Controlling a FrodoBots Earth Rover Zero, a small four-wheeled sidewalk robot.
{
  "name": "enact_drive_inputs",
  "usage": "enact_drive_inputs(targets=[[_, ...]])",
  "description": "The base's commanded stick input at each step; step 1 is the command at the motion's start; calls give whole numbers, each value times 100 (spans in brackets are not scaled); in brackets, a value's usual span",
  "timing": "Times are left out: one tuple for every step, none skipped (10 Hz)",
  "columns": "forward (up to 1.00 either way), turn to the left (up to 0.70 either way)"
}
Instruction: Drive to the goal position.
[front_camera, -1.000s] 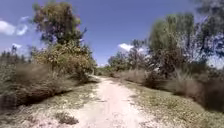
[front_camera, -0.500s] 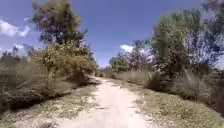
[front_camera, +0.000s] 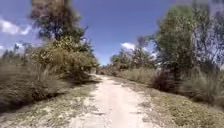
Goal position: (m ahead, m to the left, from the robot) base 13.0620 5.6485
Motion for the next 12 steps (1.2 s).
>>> enact_drive_inputs(targets=[[70, -34], [70, -35], [70, -32], [70, -9], [70, 0], [70, 0], [70, 0], [70, 0], [70, 0], [70, 0], [70, 0], [70, 0]])
